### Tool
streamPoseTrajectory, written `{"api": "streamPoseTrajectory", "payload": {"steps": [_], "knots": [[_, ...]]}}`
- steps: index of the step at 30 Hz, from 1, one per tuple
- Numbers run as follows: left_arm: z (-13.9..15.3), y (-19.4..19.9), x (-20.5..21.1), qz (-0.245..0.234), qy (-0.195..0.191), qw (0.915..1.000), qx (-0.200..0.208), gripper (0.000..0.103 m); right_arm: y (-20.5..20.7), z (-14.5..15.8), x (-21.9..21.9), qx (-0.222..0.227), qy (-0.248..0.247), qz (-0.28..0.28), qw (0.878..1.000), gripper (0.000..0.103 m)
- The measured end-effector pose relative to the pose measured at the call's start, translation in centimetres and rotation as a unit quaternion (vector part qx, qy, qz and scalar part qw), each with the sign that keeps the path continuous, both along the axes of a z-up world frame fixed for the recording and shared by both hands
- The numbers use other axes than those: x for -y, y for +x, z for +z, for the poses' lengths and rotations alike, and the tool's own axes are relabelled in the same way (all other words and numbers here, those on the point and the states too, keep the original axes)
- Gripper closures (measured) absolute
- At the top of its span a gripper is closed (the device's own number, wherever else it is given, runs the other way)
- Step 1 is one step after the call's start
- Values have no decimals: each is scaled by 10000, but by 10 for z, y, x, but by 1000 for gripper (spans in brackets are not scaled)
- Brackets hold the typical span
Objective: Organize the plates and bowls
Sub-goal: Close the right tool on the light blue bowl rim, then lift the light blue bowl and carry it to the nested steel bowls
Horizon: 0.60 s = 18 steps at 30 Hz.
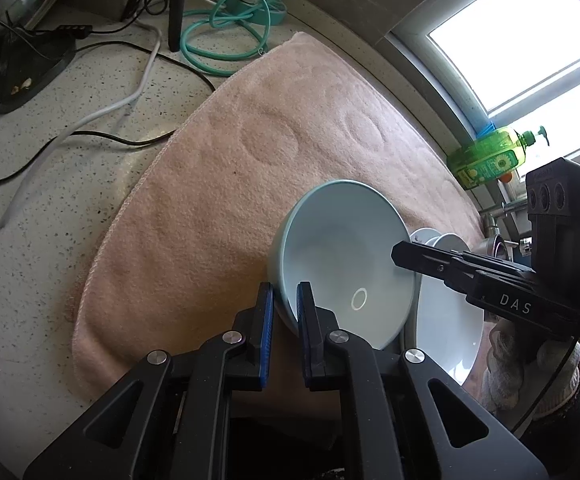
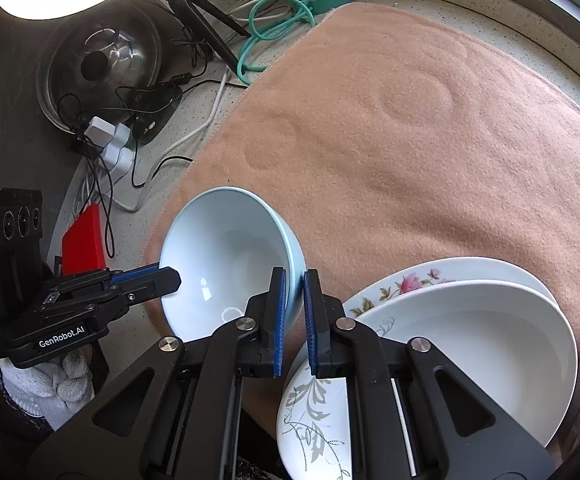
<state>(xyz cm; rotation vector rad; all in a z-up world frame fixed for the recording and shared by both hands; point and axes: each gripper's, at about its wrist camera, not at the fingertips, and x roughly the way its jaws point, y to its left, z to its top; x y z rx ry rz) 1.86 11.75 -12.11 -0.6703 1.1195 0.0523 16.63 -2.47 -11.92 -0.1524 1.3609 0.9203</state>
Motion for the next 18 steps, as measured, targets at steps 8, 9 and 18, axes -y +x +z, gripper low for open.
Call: {"api": "streamPoseTrajectory", "payload": {"steps": [8,9,18], "knots": [[20,8,3,-122,102,9998,149,93,5,14,11,-18,162,-216,9996,94],[23,10,5,-150,117,9997,175,93,6,16,13,0,184,-251,9995,94],[45,32,21,-508,217,9978,379,93,16,41,40,157,354,-615,9974,94]]}}
